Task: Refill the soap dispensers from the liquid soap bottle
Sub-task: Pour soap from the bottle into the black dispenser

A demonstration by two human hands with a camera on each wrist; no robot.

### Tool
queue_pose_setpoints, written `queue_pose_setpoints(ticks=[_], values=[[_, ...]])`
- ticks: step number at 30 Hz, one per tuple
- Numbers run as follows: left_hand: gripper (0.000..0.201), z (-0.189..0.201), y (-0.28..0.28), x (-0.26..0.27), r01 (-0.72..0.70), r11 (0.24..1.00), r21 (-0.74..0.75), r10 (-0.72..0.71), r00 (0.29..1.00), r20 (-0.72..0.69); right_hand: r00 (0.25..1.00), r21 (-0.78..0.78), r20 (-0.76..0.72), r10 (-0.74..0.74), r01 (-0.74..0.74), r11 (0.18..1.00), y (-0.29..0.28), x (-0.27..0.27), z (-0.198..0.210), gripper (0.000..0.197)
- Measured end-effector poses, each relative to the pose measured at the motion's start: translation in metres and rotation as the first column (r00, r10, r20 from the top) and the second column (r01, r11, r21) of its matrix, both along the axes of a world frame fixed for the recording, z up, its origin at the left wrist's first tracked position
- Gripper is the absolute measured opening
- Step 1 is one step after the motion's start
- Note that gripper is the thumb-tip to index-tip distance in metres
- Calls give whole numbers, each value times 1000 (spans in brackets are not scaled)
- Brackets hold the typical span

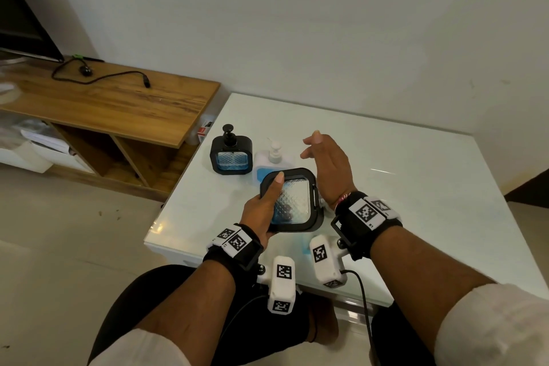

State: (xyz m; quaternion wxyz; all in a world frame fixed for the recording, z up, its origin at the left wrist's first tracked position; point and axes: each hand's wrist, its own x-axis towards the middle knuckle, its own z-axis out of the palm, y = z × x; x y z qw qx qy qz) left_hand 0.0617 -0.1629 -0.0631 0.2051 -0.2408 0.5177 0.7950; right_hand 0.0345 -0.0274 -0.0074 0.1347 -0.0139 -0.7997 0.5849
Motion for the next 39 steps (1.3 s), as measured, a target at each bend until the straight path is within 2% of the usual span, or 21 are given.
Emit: queue_pose_setpoints(ticks=[2, 6, 12, 16, 19, 22, 27, 33, 39], values=[[70, -2, 0, 1, 6, 1000, 1, -6, 1000, -4, 1000, -52, 10, -10, 11, 999, 0, 0, 2, 54], [95, -4, 0, 0, -4, 1000, -14, 4, 1000, -14, 999, -101, 25, -43, 45, 994, 0, -4, 6, 56], [66, -3, 0, 0, -40, 999, -10, 39, 998, -39, 998, -63, -18, -64, 62, 996, 1, -1, 1, 56], [92, -6, 1, 5, -60, 998, -8, 59, 996, -73, 996, -89, -32, -84, 81, 993, 1, 1, 2, 53], [91, -5, 1, 7, -69, 997, 20, 70, 994, -82, 994, -111, -43, -103, 98, 989, 1, -1, 5, 52], [89, -5, 1, 5, -65, 998, 13, 66, 994, -86, 995, -124, 13, -97, 98, 987, 4, -2, 3, 56], [91, -2, 0, 3, -41, 999, -3, 41, 999, -36, 995, -141, 43, -85, 90, 986, 6, -4, 3, 59], [98, -1, -4, 1, -2, 1000, 20, 2, 1000, 4, 998, -222, 61, -33, 46, 974, 3, -6, 9, 71], [101, -1, -4, -2, 30, 999, 14, -30, 999, 39, 998, -185, 44, -40, 48, 982, 6, -5, 6, 72]])
